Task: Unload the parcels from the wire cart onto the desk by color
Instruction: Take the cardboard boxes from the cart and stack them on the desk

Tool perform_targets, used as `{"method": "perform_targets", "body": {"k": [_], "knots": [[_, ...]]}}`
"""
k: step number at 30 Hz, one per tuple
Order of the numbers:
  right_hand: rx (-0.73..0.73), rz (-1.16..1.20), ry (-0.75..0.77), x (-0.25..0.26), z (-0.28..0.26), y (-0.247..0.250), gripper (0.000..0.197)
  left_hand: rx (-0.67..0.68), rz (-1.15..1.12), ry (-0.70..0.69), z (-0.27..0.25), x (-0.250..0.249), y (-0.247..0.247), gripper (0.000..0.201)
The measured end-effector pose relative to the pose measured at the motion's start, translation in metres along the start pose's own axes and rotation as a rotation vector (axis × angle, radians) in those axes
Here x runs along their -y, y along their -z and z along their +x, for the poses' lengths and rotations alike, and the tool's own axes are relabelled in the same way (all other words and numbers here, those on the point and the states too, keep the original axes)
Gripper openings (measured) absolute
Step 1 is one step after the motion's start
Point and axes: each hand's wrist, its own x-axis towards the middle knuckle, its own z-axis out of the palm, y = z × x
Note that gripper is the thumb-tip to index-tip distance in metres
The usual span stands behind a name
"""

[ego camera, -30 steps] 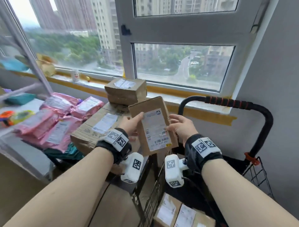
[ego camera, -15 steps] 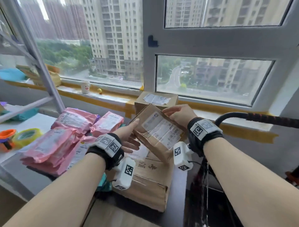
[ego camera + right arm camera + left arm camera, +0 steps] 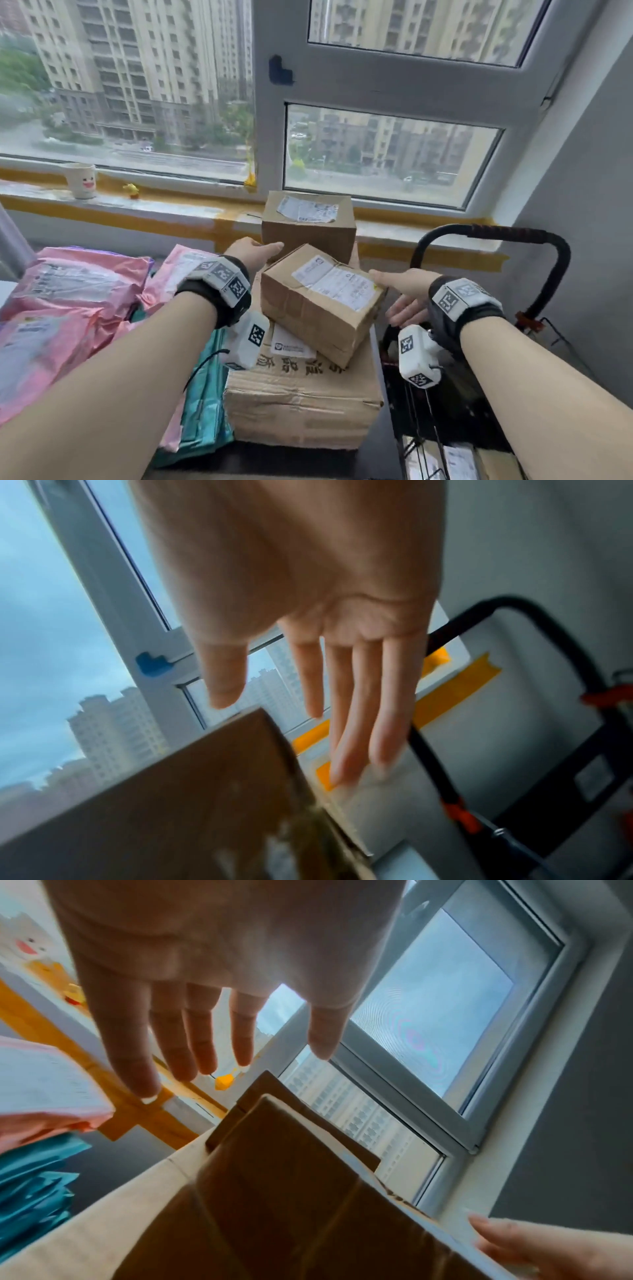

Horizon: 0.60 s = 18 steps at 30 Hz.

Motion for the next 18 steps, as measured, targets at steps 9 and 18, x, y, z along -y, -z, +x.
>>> {"method": "perform_targets", "body": {"k": [9,18], "knots": [[-0.084,0.27,0.18,0.035,0.027,-0.01,0.035,0.18,0.014,0.056,0.02,-0.004,-0.008,0.048],[-0.051,0.248,0.105,0.065,0.054,-0.014,0.022,0.156,-0.03,0.106,0.038,-0.005,0.011,0.037]]}}
